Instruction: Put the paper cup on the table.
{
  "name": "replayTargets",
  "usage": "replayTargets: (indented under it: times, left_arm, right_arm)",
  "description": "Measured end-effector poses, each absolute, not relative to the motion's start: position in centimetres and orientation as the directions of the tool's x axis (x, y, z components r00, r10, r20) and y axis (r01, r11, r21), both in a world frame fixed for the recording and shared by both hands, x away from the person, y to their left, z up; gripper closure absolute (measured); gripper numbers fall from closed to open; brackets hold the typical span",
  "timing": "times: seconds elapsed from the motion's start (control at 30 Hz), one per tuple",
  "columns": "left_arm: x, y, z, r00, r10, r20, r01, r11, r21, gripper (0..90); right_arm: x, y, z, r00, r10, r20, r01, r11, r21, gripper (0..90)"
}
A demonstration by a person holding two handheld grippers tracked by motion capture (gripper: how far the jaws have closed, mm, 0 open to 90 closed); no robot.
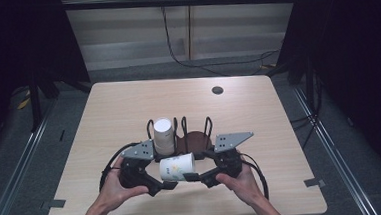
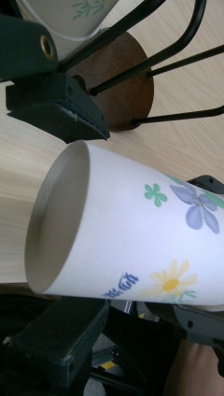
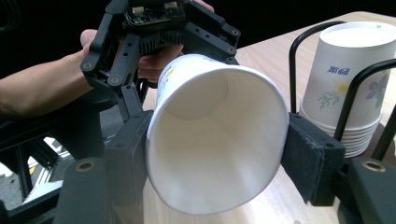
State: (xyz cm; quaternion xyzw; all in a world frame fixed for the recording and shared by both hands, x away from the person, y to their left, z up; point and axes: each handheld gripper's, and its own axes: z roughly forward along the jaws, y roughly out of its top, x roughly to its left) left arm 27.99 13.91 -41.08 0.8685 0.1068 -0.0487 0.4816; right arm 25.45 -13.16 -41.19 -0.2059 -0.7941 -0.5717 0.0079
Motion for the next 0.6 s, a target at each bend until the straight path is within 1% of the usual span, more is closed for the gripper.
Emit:
replayTargets:
  times: [0.3,0.6]
  left_arm:
    - [28.06,14.05,-41.1,0.97,0.17,-0.171,0.236,-0.52,0.821,16.0]
    - [28.09,14.37,-41.09,0.97,0.183,-0.159,0.232,-0.52,0.822,16.0]
  right_arm:
    - [25.54,-13.52,-40.97,-0.912,0.325,0.249,0.338,0.252,0.907,30.4]
    - [25.62,-13.79,-40.89,-0.907,0.34,0.248,0.341,0.247,0.907,30.4]
